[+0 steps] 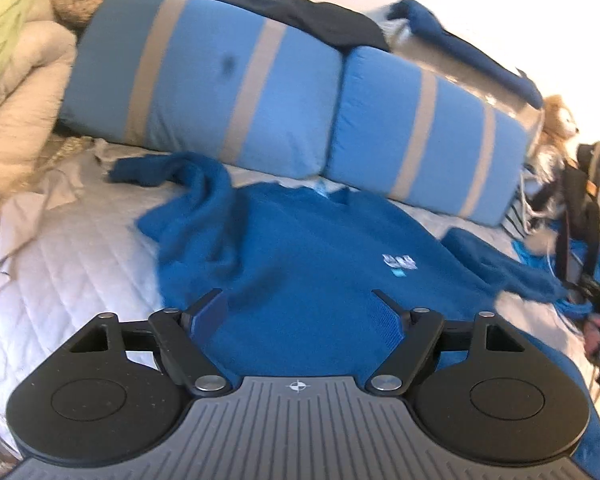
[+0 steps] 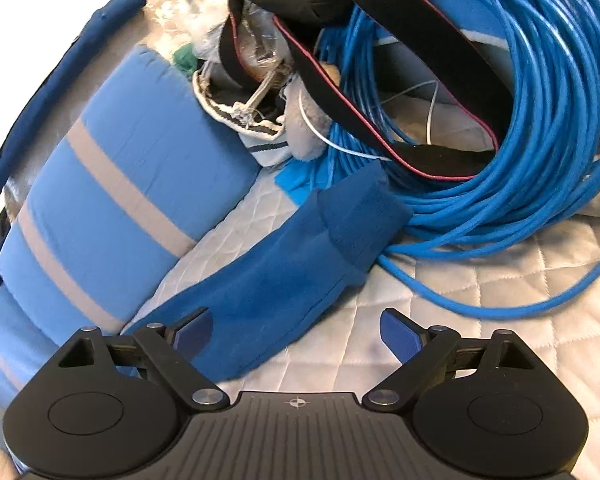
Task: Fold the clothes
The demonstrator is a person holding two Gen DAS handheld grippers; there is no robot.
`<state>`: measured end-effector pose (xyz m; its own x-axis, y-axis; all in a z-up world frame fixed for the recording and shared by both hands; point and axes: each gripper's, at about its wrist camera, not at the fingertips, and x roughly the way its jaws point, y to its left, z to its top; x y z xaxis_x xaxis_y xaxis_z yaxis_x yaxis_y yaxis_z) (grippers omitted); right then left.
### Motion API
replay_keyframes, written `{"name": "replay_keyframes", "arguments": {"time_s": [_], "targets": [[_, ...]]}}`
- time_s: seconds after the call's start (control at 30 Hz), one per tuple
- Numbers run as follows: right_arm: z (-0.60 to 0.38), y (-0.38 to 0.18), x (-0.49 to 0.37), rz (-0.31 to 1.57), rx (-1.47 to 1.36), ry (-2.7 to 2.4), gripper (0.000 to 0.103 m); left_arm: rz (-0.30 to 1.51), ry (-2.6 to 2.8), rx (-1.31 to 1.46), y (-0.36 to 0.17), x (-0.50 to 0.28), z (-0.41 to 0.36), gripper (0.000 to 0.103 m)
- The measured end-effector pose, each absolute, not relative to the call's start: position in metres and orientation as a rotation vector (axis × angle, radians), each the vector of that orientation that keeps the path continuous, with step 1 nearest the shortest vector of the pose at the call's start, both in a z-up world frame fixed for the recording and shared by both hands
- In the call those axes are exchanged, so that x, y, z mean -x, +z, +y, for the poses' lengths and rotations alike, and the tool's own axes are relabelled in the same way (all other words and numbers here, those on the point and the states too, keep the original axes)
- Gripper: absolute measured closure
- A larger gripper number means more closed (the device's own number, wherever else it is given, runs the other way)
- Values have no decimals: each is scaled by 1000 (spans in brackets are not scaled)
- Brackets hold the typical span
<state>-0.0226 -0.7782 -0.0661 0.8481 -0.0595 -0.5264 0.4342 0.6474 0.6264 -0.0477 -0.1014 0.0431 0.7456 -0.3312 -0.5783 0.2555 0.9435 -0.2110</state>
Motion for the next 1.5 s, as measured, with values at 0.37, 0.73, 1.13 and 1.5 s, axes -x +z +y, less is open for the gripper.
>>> {"name": "replay_keyframes", "arguments": {"time_s": [0.37,0.73,1.13,1.5], "targets": [[-784,-93,-35,558,-736,-437,83,690,-341,26,4,71,-136,26],[-779,2,3,402,-402,-514,94,717,-367,27,-2,69,-138,26],[-809,-43,50,558,-370,-669,89,712,-385,21,-3,69,-141,26],[-699,-34,38,626,-160,-336,11,738,-390,-44,-2,64,-151,26]]}}
